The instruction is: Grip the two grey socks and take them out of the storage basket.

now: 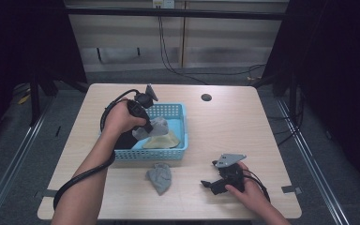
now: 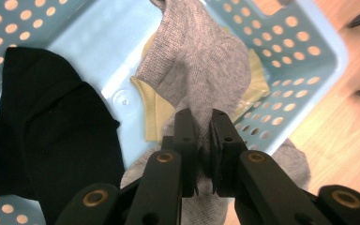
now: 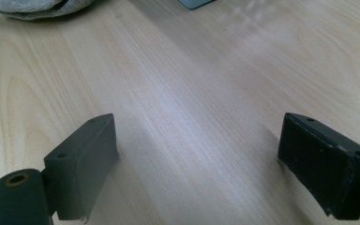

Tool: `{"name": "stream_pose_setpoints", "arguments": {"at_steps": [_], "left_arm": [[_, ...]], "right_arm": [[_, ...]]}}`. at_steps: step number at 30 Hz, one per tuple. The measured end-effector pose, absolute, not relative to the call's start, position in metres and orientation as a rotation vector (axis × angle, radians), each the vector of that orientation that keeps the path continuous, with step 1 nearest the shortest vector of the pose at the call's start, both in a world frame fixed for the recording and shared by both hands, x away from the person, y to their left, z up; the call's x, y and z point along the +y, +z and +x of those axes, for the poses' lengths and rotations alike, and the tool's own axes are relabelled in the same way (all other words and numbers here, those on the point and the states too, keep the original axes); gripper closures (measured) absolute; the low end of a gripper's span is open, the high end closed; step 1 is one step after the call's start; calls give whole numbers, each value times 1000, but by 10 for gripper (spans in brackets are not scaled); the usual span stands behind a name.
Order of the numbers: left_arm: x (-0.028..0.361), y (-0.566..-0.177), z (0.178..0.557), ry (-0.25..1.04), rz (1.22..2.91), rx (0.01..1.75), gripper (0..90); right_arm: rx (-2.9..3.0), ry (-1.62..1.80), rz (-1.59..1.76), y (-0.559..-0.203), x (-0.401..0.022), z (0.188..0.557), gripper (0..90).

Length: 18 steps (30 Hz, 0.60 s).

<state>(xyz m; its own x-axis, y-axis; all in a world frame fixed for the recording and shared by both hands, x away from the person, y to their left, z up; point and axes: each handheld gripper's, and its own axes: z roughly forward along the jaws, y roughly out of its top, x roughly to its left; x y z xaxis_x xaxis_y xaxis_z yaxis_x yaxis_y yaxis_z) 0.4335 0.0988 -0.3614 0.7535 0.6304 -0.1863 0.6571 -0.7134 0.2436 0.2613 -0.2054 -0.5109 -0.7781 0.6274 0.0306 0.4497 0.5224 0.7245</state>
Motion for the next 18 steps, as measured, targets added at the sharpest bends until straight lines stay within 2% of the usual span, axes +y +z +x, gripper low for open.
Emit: {"name": "stream_pose_setpoints", "arguments": {"at_steps": [18], "left_arm": [[89,-335,404,-176,2709,867,835]], "right_arm": [[2528,1101,910,-511,-205,261,116]]}}
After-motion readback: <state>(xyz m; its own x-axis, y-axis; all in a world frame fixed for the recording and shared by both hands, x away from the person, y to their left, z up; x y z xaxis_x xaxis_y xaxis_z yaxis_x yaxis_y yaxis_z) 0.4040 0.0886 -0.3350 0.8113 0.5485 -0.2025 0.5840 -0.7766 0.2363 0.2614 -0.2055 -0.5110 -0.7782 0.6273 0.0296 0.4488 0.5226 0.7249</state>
